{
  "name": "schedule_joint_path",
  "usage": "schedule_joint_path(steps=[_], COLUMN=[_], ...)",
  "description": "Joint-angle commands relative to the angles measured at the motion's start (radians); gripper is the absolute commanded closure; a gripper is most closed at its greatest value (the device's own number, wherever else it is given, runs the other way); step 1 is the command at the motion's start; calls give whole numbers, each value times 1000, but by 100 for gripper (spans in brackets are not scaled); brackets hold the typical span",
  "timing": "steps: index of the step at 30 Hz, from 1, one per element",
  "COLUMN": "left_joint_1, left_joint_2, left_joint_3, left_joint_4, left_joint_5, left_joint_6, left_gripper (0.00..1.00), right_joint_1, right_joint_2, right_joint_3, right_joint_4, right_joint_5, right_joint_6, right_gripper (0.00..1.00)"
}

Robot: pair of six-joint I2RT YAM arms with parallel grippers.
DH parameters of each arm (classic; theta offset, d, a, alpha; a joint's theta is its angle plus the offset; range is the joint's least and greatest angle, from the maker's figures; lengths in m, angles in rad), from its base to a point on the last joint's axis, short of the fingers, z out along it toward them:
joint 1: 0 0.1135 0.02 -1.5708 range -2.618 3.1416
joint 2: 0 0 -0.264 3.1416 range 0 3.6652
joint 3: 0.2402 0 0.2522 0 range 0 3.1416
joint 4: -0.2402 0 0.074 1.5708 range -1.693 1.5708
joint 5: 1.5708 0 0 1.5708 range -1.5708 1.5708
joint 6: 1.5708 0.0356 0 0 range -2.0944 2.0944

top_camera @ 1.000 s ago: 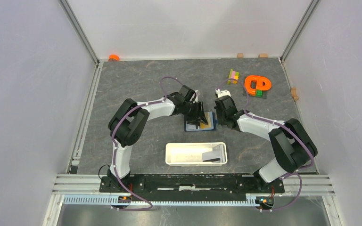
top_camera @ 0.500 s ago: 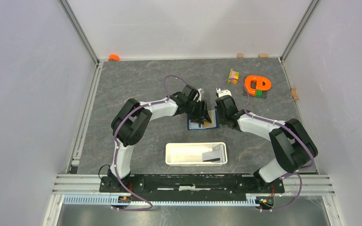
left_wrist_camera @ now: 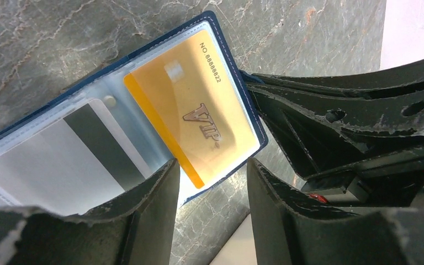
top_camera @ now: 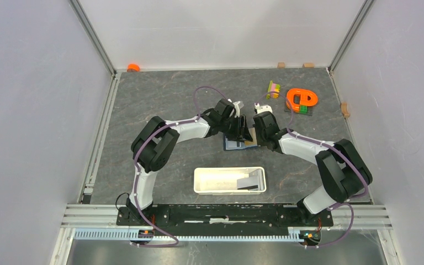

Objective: Put the credit cards into the card holder
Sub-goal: Close the card holder at the center of the board.

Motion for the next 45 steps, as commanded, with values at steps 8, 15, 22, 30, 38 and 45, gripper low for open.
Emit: schedule_joint_path(steps=[8, 15, 22, 30, 38, 45], left_joint_1=[12, 96, 264, 330, 333, 332], left_joint_2=[-177, -353, -475, -502, -526, -535], left_joint_3=[-97, -134, -177, -238, -273, -274], left_joint_4=[16, -263, -430, -415, -361, -340], left_joint_5=[-11, -14, 33, 102, 146, 102], left_joint_6=[81, 130, 228, 244, 202, 189], left_gripper=[33, 25, 21, 20, 20, 20], right_joint_1=[-8, -15, 2, 166, 281, 285], right_joint_2=[-83, -137, -180, -91, 52, -3], right_joint_3=[30, 81, 165, 282, 310, 347], right_joint_4=[-46, -108, -130, -161, -103, -57], right_joint_5=[25, 41, -10, 35, -93, -282], right_joint_6=[-5, -15, -32, -20, 52, 37], right_gripper=[100, 100, 100, 100, 96, 58])
